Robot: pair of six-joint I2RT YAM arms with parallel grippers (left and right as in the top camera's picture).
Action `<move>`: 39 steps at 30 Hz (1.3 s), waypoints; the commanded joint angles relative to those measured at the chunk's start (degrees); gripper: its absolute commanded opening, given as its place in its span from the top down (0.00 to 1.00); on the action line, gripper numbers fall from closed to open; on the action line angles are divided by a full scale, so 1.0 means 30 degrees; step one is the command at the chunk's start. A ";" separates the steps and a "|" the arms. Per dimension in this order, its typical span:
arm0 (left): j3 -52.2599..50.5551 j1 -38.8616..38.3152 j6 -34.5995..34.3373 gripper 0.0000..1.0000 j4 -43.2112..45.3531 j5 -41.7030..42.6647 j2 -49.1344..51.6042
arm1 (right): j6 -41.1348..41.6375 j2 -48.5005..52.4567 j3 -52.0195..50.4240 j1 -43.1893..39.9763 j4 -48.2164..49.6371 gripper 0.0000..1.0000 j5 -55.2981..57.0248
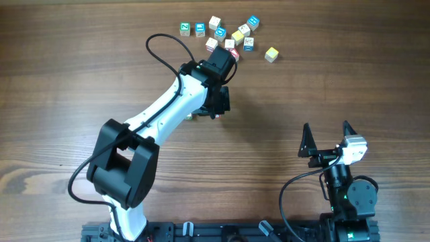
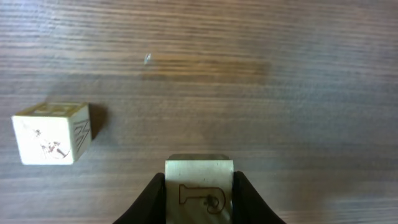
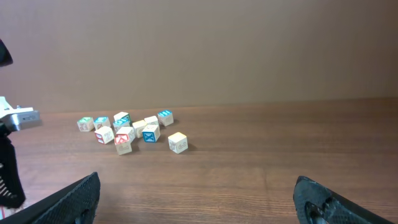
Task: Form a horizontal line
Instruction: 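Lift the D block and carry it toward the placed S block, then hold the D block beside the S block, aligning it to the right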
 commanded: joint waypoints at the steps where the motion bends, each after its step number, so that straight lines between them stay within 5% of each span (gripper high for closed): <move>1: -0.0284 -0.0022 -0.0437 0.83 0.0532 -0.0277 -0.0240 | -0.0117 -0.0051 -0.0022 -0.0058 0.0051 0.00 -0.0321; 12: -0.0393 -0.0022 -0.0459 0.93 0.0758 -0.0342 -0.0226 | -0.0109 -0.0051 -0.0022 -0.0058 0.0058 0.01 -0.0321; 39: -0.0838 -0.0022 -0.1239 0.90 0.1326 -0.1865 -0.0204 | -0.0109 -0.0051 -0.0022 -0.0058 0.0058 0.00 -0.0321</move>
